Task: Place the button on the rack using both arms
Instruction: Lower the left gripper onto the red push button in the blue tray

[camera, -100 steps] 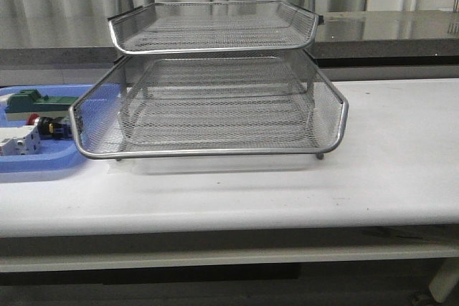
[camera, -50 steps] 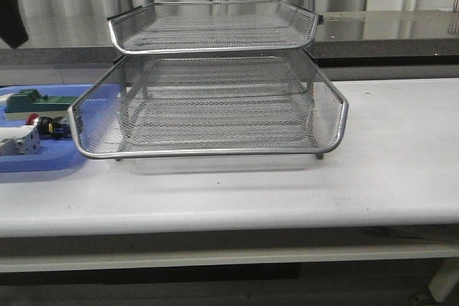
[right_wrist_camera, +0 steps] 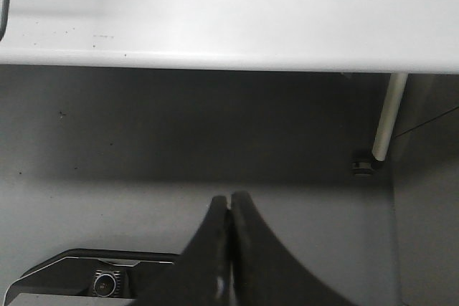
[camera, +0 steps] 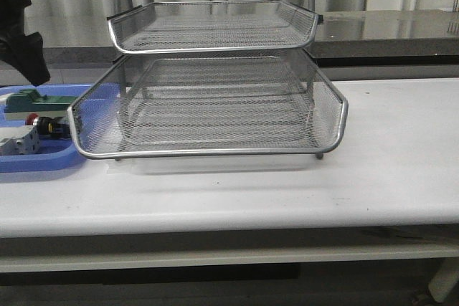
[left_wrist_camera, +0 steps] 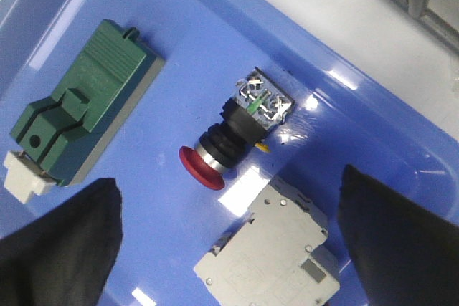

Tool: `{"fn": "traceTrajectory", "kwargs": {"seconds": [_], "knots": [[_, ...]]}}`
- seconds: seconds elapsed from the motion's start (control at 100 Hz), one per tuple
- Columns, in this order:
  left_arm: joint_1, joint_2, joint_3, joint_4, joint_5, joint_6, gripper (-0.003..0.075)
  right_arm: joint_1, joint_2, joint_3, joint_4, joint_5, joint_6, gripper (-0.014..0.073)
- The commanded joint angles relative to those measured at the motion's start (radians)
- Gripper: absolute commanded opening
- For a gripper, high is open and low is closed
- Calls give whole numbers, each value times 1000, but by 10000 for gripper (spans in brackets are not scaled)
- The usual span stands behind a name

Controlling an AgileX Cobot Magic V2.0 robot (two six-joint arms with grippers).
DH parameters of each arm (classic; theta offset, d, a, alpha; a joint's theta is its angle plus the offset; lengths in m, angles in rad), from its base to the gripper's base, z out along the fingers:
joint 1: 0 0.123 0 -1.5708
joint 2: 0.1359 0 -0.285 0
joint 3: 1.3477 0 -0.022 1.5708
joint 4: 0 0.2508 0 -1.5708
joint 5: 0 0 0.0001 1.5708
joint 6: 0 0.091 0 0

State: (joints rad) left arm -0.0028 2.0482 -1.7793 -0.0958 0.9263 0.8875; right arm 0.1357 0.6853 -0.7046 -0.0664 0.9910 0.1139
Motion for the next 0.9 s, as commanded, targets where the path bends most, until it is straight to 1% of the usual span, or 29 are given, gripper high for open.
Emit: {"fn": "traceTrajectory", "kwargs": {"seconds": [0.0,0.43,0.7,0.89], "knots": [[-2,-37,-43,-22,-32,29,591,2,-2,-33,-13,-48,-4,-71],[-4,84,-140,-22,-26,50,592,2,-2,-33,-13,-48,-4,-71],[-20,123,-140,-21,-49,91,592,2,-2,-33,-13,-47,-4,-71],[-20,143,-144,-18,-60,96,592,2,-2,-33,-13,-47,-4,-71]]}}
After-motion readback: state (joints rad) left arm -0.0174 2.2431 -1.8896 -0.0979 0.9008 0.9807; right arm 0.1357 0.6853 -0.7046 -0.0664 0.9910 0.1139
